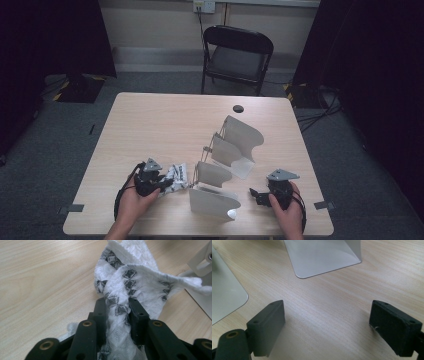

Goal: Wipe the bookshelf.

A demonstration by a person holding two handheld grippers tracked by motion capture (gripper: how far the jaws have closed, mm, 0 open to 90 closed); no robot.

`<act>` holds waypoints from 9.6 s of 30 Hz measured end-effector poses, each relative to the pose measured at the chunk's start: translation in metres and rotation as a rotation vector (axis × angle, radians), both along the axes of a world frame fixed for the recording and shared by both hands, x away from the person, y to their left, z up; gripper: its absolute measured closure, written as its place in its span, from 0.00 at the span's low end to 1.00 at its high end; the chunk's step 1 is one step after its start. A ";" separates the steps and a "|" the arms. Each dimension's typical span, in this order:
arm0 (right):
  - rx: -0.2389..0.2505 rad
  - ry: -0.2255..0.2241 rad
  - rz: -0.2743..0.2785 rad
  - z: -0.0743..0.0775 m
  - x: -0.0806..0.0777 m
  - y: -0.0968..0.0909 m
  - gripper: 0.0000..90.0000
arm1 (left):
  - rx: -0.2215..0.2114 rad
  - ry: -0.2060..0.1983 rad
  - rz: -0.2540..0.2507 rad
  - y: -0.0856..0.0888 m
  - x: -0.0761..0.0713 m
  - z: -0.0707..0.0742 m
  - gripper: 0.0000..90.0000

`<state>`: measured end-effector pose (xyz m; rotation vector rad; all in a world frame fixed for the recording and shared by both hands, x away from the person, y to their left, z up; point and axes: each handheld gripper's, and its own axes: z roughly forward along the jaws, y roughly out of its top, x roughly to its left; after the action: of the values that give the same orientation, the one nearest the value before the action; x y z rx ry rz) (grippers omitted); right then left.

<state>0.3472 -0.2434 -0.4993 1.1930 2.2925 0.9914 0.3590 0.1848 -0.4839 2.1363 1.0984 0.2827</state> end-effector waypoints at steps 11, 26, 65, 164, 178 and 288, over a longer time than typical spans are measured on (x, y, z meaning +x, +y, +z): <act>0.001 0.001 0.000 0.000 0.000 0.000 0.14 | -0.027 -0.026 0.044 -0.002 0.004 0.039 0.83; 0.001 0.001 0.000 0.000 0.000 0.000 0.13 | -0.082 -0.154 -0.042 -0.051 0.012 0.115 0.82; 0.001 0.000 0.001 0.000 0.000 0.000 0.13 | -0.012 -0.022 -0.013 -0.043 0.007 0.027 0.81; 0.002 0.002 0.012 0.000 0.001 0.001 0.13 | 0.041 -0.086 0.052 -0.017 0.001 -0.002 0.63; 0.002 0.002 0.013 0.000 0.001 0.001 0.13 | -0.010 -0.036 0.061 -0.019 0.010 0.028 0.87; 0.002 0.003 0.016 0.000 0.001 0.002 0.13 | -0.023 -0.081 0.043 -0.066 0.036 0.028 0.83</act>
<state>0.3486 -0.2419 -0.4994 1.1798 2.3077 0.9989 0.3949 0.1190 -0.4555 2.0649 1.0967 0.3723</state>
